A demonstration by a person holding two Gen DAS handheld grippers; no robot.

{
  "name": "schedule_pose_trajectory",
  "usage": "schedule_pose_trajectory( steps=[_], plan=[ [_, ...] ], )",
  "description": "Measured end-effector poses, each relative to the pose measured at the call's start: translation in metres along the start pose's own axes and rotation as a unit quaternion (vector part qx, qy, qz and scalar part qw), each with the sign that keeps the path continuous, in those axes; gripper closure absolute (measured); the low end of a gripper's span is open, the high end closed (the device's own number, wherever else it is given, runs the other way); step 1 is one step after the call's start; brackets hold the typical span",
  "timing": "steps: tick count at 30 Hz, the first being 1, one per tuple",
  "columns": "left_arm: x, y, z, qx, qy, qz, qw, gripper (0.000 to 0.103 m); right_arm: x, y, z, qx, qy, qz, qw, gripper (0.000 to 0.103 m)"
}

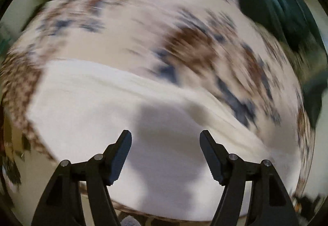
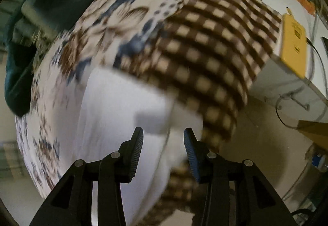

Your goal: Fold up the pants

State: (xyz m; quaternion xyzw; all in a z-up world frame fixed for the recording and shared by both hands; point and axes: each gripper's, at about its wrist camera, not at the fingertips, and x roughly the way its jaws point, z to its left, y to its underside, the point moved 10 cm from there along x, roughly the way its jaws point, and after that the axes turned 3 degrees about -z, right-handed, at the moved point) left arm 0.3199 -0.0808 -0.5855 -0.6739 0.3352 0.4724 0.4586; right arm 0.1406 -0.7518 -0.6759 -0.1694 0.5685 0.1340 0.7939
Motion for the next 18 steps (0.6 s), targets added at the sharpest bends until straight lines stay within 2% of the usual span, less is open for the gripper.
schedule_pose_trajectory(
  steps=[1,2,3,7,9,12,14,15,17,18],
  plan=[
    [0.009,0.009,-0.023,0.023,0.003,0.012,0.9997,0.036,0.005,-0.007,-0.001,0.001,-0.002,0.002,1.0,0.068],
    [0.015,0.017,-0.038,0.038,0.004,0.019,0.9991,0.036,0.007,-0.013,0.0,0.004,-0.005,-0.005,1.0,0.086],
    [0.023,0.025,-0.054,0.057,0.004,0.029,0.9979,0.036,0.006,-0.015,0.001,0.002,-0.011,-0.017,1.0,0.094],
    [0.039,0.055,-0.106,0.102,0.005,0.068,0.9924,0.036,-0.015,-0.015,0.015,-0.032,-0.006,-0.039,0.999,0.094],
    [0.038,0.064,-0.119,0.115,0.008,0.079,0.9901,0.036,-0.025,-0.013,0.013,-0.016,-0.012,-0.038,0.999,0.094],
    [0.037,0.075,-0.127,0.139,0.001,0.088,0.9863,0.036,-0.028,-0.002,-0.009,0.004,-0.003,-0.017,1.0,0.094],
    [0.039,0.077,-0.126,0.144,-0.002,0.097,0.9849,0.036,-0.013,0.007,-0.014,0.019,-0.029,0.02,0.999,0.093],
    [0.042,0.079,-0.126,0.144,-0.002,0.103,0.9842,0.036,-0.004,0.01,-0.021,0.03,-0.05,0.041,0.997,0.09],
    [0.049,0.082,-0.125,0.146,-0.005,0.11,0.9831,0.036,0.0,0.011,-0.032,0.036,-0.058,0.051,0.996,0.065],
    [0.055,0.084,-0.124,0.149,-0.006,0.115,0.9821,0.036,-0.001,0.012,-0.037,0.035,-0.067,0.049,0.996,0.049]
  ],
)
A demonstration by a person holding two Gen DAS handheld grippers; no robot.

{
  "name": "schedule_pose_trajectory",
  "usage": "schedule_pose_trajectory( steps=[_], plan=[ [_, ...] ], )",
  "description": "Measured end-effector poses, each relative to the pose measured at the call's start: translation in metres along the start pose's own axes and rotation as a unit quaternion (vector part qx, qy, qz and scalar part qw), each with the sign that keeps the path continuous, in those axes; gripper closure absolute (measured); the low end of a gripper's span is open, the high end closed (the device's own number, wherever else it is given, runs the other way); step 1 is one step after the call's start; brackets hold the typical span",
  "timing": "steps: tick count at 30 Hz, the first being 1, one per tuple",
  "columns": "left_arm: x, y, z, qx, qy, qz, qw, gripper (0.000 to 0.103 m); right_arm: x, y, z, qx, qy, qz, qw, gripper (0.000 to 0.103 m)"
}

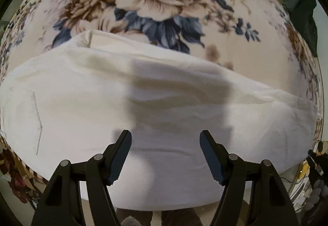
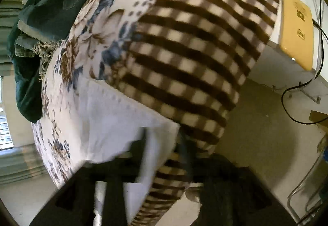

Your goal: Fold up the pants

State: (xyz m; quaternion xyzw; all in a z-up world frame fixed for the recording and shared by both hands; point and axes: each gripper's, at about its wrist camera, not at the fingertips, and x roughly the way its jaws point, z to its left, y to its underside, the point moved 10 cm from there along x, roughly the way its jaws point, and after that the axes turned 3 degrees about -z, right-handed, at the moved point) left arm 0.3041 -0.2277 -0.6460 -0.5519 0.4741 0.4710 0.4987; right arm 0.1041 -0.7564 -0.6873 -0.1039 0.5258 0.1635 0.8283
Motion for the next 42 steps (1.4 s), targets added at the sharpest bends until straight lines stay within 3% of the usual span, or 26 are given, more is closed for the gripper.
schedule_pose_trajectory(
  steps=[3,5,6,7,8,9,13,15,20,21,22,23,27,30,35,38,42],
  plan=[
    [0.023,0.008,0.006,-0.008,0.001,0.019,0.9998,0.036,0.007,0.015,0.001,-0.013,-0.053,0.025,0.998,0.046],
    [0.038,0.013,0.011,-0.021,0.011,0.025,0.9994,0.034,0.02,0.025,0.003,-0.028,-0.058,0.042,0.997,0.046],
    [0.043,0.012,0.011,-0.025,0.026,0.016,0.9992,0.024,0.029,0.029,0.004,-0.033,-0.06,0.051,0.996,0.046],
    [0.046,0.012,0.008,-0.026,0.043,0.012,0.9987,0.008,0.039,0.032,0.004,-0.033,-0.063,0.057,0.996,0.046],
    [0.048,0.012,0.004,-0.026,0.06,0.009,0.9978,0.0,0.047,0.034,0.008,-0.033,-0.078,0.056,0.995,0.046],
    [0.051,0.012,0.002,-0.024,0.063,0.008,0.9977,0.0,0.051,0.032,0.011,-0.031,-0.088,0.049,0.994,0.046],
    [0.059,0.014,-0.001,-0.013,0.02,0.013,0.9996,0.0,0.047,0.025,0.037,-0.028,-0.156,0.0,0.987,0.053],
    [0.06,0.015,-0.002,-0.017,0.005,0.013,0.9998,0.0,0.05,0.028,0.053,-0.036,-0.191,0.004,0.981,0.053],
    [0.065,0.013,-0.001,-0.039,-0.007,0.001,0.9992,0.0,0.093,0.03,0.064,-0.006,-0.225,0.034,0.974,0.05],
    [0.065,0.012,0.0,-0.04,-0.01,0.0,0.9991,0.0,0.097,0.026,0.068,0.0,-0.232,0.027,0.972,0.054],
    [0.064,0.012,0.0,-0.04,-0.01,0.002,0.9992,0.0,0.097,0.023,0.07,-0.002,-0.228,0.015,0.974,0.086],
    [0.063,0.012,0.0,-0.039,-0.009,0.005,0.9992,0.0,0.095,0.021,0.071,-0.006,-0.225,0.01,0.974,0.097],
    [0.045,0.002,0.003,-0.05,0.005,-0.007,0.9987,0.0,0.07,0.009,0.071,-0.009,-0.217,-0.03,0.976,0.097],
    [0.032,0.002,0.02,-0.085,0.012,-0.014,0.9962,0.0,0.059,0.014,0.078,-0.019,-0.217,-0.031,0.975,0.097],
    [0.019,0.009,0.056,-0.122,-0.002,-0.007,0.9925,0.0,0.022,0.032,0.116,-0.093,-0.201,-0.051,0.974,0.097],
    [0.004,0.014,0.07,-0.128,0.002,-0.013,0.9917,0.0,-0.007,0.061,0.157,-0.158,-0.189,-0.068,0.967,0.097],
    [-0.025,0.017,0.097,-0.126,0.008,-0.035,0.9914,0.0,-0.032,0.124,0.223,-0.242,-0.182,-0.076,0.95,0.097]
  ],
)
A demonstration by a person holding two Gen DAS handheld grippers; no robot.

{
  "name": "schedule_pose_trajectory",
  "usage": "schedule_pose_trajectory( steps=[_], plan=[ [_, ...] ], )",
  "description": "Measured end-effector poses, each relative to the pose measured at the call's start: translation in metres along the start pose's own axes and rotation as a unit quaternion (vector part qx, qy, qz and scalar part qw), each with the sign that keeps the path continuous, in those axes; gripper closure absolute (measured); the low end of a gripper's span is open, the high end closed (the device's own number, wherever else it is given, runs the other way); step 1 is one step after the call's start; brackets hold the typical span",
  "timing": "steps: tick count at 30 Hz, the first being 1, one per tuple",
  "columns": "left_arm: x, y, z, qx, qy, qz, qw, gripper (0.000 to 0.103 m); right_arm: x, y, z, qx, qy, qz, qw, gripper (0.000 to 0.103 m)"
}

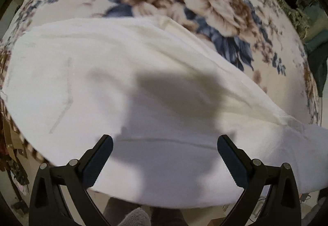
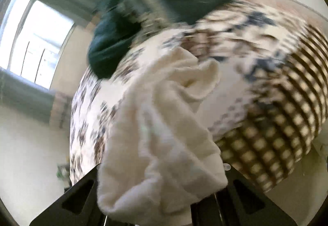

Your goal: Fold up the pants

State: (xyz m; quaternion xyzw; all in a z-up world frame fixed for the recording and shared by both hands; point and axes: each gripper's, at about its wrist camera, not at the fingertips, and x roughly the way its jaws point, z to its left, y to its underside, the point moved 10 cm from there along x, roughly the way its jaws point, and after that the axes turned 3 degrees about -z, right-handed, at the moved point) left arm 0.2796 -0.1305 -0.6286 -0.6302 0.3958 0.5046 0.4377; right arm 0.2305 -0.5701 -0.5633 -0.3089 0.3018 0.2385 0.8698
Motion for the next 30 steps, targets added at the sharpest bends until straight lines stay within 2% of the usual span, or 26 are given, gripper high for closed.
schedule_pose_trajectory(
  steps=[1,3,6,7,11,14,15,17,18,19,21,23,25,27,30],
  plan=[
    [-0.004,-0.003,0.003,-0.001,0.001,-0.003,1.0,0.0,0.006,0.012,0.026,-0.021,-0.004,0.009,1.0,0.097],
    [-0.017,-0.003,0.032,-0.008,0.007,-0.008,0.9999,0.0,0.021,0.038,0.066,-0.061,-0.007,0.024,0.998,0.097],
    [-0.028,-0.001,0.069,-0.033,0.01,-0.015,0.9993,0.0,0.061,0.103,0.123,-0.125,-0.017,0.07,0.99,0.097],
    [-0.024,-0.005,0.069,-0.04,0.011,-0.016,0.999,0.0,0.072,0.123,0.134,-0.138,-0.02,0.084,0.987,0.097],
    [-0.027,0.003,0.121,-0.074,0.007,-0.017,0.9971,0.0,0.122,0.216,0.163,-0.207,-0.013,0.146,0.967,0.097],
    [-0.028,0.003,0.159,-0.102,0.003,-0.022,0.9945,0.0,0.152,0.286,0.176,-0.261,0.003,0.19,0.946,0.097],
    [-0.028,0.003,0.169,-0.108,0.0,-0.023,0.9939,0.0,0.161,0.314,0.179,-0.284,0.015,0.215,0.934,0.093],
    [-0.031,0.005,0.192,-0.121,-0.007,-0.026,0.9923,0.0,0.17,0.348,0.184,-0.317,0.038,0.245,0.915,0.08],
    [-0.033,0.005,0.202,-0.128,-0.009,-0.028,0.9914,0.0,0.17,0.358,0.188,-0.327,0.04,0.251,0.91,0.058],
    [-0.034,0.004,0.209,-0.136,-0.01,-0.029,0.9903,0.0,0.166,0.372,0.197,-0.331,0.026,0.264,0.906,0.042],
    [-0.04,0.002,0.224,-0.149,-0.012,-0.035,0.9881,0.0,0.153,0.392,0.215,-0.324,-0.019,0.3,0.897,0.033],
    [-0.045,-0.002,0.23,-0.155,-0.01,-0.04,0.987,0.0,0.141,0.391,0.221,-0.308,-0.038,0.311,0.898,0.029],
    [-0.054,-0.009,0.23,-0.155,-0.003,-0.048,0.9868,0.0,0.126,0.371,0.211,-0.284,-0.024,0.304,0.909,0.018],
    [-0.058,-0.017,0.219,-0.15,0.017,-0.052,0.9871,0.0,0.113,0.336,0.182,-0.274,0.023,0.279,0.92,0.014],
    [-0.053,-0.029,0.184,-0.14,0.058,-0.042,0.9876,0.0,0.102,0.282,0.136,-0.272,0.103,0.249,0.924,0.014]
  ],
)
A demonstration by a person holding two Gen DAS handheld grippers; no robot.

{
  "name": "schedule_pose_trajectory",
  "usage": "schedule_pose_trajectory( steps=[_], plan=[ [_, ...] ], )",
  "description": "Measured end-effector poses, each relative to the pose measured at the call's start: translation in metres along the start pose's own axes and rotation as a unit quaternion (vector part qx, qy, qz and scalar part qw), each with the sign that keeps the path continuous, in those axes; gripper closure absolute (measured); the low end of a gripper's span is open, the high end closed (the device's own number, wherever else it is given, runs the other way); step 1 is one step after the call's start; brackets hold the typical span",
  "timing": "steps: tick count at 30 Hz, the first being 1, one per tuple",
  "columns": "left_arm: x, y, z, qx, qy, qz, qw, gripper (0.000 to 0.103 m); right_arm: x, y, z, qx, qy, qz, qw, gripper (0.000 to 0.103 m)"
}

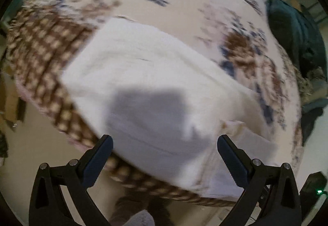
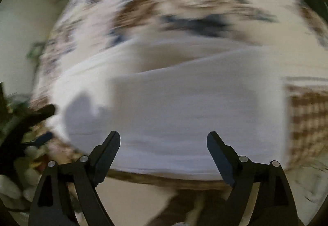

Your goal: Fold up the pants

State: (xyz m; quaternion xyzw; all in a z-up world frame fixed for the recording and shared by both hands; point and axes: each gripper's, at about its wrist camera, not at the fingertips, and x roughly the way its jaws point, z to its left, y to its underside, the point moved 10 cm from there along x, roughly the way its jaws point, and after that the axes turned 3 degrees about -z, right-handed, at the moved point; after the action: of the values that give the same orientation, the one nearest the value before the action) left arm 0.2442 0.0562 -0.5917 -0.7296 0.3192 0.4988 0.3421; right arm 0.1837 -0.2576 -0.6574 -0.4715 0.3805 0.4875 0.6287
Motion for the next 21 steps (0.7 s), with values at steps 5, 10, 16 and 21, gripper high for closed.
schedule_pose_trajectory(
  steps=[5,10,16,21],
  plan=[
    [0.052,0.02,-0.064,0.059,0.015,0.058,0.9964,0.001,-0.012,-0.012,-0.118,0.091,0.056,0.012,0.994,0.014],
    [0.101,0.031,-0.094,0.133,0.001,0.083,0.9876,0.08,-0.004,-0.029,-0.155,0.09,0.079,0.016,0.993,0.014],
    [0.083,0.017,-0.115,0.17,0.028,0.021,0.9849,0.096,0.017,-0.032,-0.128,0.057,0.109,0.04,0.992,0.002],
    [0.104,0.015,-0.106,0.174,0.017,0.048,0.9833,0.091,0.032,-0.025,-0.114,0.042,0.116,0.062,0.99,0.002]
  ],
)
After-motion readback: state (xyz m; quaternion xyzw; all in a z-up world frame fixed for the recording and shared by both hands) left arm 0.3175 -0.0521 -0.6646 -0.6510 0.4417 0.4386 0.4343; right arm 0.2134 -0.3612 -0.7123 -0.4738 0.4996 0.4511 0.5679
